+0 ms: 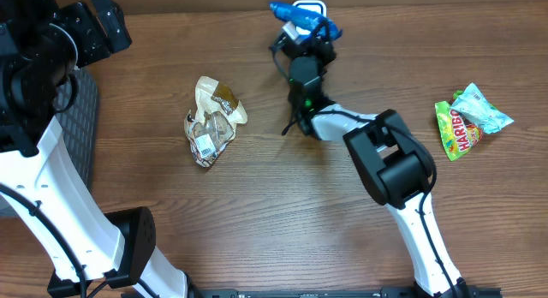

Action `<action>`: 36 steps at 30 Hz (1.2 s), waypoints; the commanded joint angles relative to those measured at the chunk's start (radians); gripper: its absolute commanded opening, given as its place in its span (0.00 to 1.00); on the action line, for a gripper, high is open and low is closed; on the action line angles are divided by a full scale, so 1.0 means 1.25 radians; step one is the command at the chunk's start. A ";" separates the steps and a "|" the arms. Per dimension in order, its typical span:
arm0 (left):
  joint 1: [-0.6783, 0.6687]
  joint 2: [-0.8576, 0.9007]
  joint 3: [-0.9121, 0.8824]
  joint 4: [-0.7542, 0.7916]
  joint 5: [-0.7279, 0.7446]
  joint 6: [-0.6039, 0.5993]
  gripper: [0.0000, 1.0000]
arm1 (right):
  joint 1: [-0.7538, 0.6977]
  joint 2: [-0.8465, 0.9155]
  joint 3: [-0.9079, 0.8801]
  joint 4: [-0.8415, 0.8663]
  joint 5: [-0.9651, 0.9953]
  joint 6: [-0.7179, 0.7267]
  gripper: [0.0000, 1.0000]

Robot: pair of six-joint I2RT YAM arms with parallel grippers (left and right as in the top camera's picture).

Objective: Scan the item barcode
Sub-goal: 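Hold the blue bar in front of the white scanner, then carry the blue bar right and release it beside the Haribo bag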

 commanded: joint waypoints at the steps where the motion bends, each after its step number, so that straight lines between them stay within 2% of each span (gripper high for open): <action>1: 0.003 0.005 0.002 0.001 -0.010 -0.005 1.00 | 0.021 -0.126 0.013 -0.039 0.043 0.004 0.04; 2: 0.003 0.005 0.002 0.001 -0.010 -0.005 1.00 | 0.033 -0.161 0.013 -0.109 0.040 0.029 0.04; 4: 0.003 0.005 0.002 0.001 -0.010 -0.005 1.00 | 0.051 -0.239 0.013 -0.313 0.002 0.152 0.04; 5: 0.003 0.005 0.002 0.001 -0.010 -0.005 1.00 | 0.059 -0.299 0.013 -0.491 -0.060 0.238 0.04; 6: 0.003 0.005 0.002 0.001 -0.010 -0.005 1.00 | 0.060 -0.332 0.013 -0.569 -0.092 0.287 0.04; 8: 0.003 0.005 0.002 0.001 -0.010 -0.005 1.00 | 0.061 -0.435 0.013 -0.749 -0.158 0.480 0.04; 11: 0.003 0.005 0.002 0.001 -0.010 -0.005 1.00 | 0.046 -0.559 0.013 -0.910 -0.219 0.682 0.04; 13: 0.003 0.005 0.002 0.001 -0.010 -0.005 1.00 | 0.025 -0.623 0.013 -0.993 -0.262 0.778 0.04; 14: 0.003 0.005 0.002 0.001 -0.010 -0.005 1.00 | -0.015 -0.692 0.013 -1.096 -0.311 0.902 0.04; 17: 0.003 0.005 0.002 0.001 -0.010 -0.005 1.00 | -0.092 -0.760 0.013 -1.240 -0.383 1.053 0.04; 19: 0.003 0.005 0.002 0.001 -0.010 -0.005 1.00 | -0.189 -0.794 0.013 -1.372 -0.448 1.173 0.04; 21: 0.003 0.005 0.002 0.001 -0.010 -0.005 1.00 | -0.285 -0.799 0.013 -1.473 -0.512 1.241 0.04; 22: 0.003 0.005 0.002 0.001 -0.010 -0.005 1.00 | -0.314 -0.798 0.012 -1.499 -0.531 1.254 0.04; 24: 0.003 0.005 0.002 0.001 -0.010 -0.005 1.00 | -0.446 -0.779 -0.004 -1.587 -0.615 1.271 0.04; 27: 0.003 0.005 0.002 0.001 -0.010 -0.005 1.00 | -0.568 -0.750 -0.059 -1.609 -0.660 1.271 0.04; 31: 0.003 0.005 0.002 0.001 -0.010 -0.005 1.00 | -0.672 -0.706 -0.139 -1.577 -0.660 1.276 0.04; 36: 0.003 0.005 0.002 0.001 -0.010 -0.005 1.00 | -0.757 -0.611 -0.240 -1.450 -0.700 1.276 0.04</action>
